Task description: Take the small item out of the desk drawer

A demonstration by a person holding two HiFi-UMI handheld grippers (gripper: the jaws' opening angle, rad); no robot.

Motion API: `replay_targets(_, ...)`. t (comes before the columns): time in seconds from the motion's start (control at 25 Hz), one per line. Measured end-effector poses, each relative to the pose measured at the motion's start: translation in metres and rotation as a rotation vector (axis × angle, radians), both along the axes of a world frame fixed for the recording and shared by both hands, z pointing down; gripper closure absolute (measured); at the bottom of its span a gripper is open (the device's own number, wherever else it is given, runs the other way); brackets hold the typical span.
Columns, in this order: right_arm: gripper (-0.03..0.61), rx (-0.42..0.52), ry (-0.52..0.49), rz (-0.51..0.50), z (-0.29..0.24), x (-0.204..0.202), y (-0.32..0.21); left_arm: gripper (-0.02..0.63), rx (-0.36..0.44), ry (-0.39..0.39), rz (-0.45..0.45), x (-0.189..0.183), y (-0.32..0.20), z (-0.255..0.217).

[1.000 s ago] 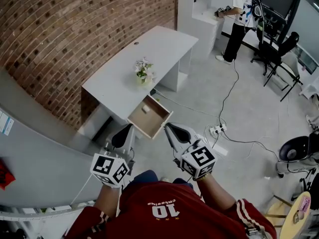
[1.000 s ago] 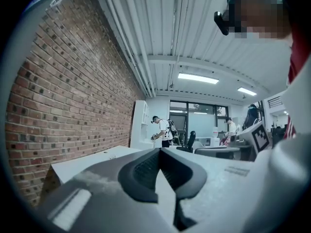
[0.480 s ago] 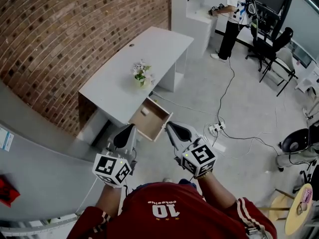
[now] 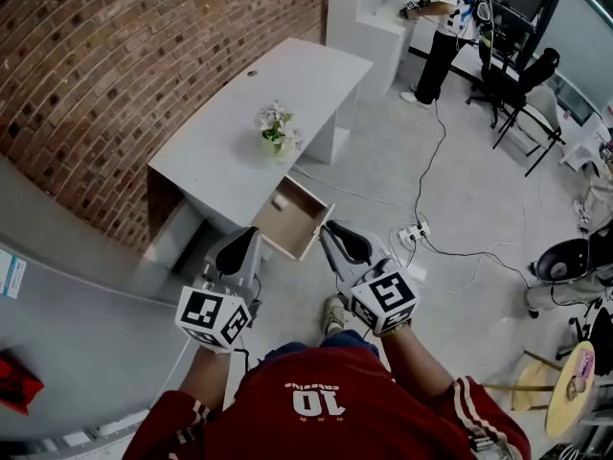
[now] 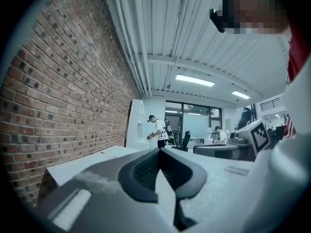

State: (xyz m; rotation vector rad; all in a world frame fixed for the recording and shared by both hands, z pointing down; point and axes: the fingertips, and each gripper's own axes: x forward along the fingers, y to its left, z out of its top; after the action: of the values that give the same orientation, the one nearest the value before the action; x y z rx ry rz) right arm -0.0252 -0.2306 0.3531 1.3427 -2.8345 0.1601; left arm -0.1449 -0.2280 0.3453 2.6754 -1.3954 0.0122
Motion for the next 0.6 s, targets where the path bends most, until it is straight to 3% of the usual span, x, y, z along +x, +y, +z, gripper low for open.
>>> replay_targets(0.2,0.460,-0.013,0.008,-0.024,0.009,0.001,-0.016,0.611,0.000,-0.004,-0.015,0.003,-0.011,0.005)
replay_targets(0.32,0.422,-0.011,0.030,-0.030,0.018,0.004,-0.034,0.611,0.031,-0.053,-0.022,0.011,-0.020,0.008)
replay_targets(0.6,0.414,-0.045,0.043,-0.064,0.045,0.006,-0.076,0.611,0.006,-0.059,-0.033,0.021,-0.049,0.023)
